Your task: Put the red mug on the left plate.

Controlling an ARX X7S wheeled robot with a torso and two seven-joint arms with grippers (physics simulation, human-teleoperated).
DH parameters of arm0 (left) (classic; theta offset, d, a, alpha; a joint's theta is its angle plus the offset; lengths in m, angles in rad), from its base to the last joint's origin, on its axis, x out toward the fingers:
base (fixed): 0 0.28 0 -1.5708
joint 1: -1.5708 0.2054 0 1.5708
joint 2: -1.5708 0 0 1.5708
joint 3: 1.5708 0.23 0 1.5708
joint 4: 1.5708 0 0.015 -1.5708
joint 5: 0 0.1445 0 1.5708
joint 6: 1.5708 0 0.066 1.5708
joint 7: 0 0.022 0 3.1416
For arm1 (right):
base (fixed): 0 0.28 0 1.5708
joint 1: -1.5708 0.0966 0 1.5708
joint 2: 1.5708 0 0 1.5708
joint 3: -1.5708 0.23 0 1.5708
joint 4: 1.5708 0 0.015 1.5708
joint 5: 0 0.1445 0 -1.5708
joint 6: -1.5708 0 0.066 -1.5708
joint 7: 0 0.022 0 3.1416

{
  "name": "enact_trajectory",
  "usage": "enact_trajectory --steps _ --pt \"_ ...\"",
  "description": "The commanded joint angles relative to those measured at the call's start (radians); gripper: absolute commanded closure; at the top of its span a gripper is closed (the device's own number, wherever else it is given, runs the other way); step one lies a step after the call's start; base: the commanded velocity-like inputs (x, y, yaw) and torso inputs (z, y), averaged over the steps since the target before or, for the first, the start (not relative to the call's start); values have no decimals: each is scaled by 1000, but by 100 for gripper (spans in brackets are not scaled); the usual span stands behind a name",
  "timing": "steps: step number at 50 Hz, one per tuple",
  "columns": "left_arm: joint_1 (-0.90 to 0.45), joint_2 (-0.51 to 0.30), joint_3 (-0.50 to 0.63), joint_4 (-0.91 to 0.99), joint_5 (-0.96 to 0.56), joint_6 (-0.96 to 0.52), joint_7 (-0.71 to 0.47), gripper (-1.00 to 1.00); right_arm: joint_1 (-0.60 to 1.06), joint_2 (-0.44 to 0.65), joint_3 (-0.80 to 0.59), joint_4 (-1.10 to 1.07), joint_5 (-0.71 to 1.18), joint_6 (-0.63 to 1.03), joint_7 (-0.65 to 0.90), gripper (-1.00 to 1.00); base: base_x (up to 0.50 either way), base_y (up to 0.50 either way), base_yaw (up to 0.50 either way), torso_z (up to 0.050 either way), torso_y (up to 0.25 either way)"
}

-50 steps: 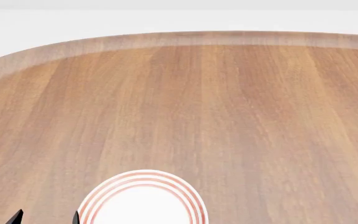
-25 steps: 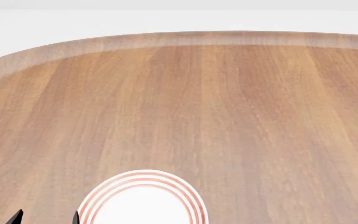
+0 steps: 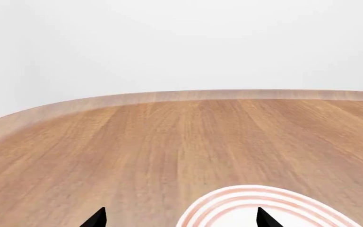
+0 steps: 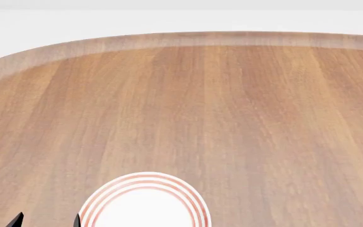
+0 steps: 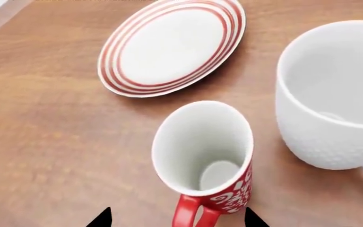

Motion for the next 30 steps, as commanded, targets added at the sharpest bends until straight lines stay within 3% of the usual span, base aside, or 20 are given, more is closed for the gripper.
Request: enact_trajectory --steps 1,30 --pt "-2 -4 5 -1 -4 1 -4 -100 19 -1 -10 40 -10 -31 17 -100 0 0 0 0 0" --pt "-4 -12 17 3 -12 0 -15 -100 84 -2 -56 148 7 -81 25 -100 0 0 0 0 0"
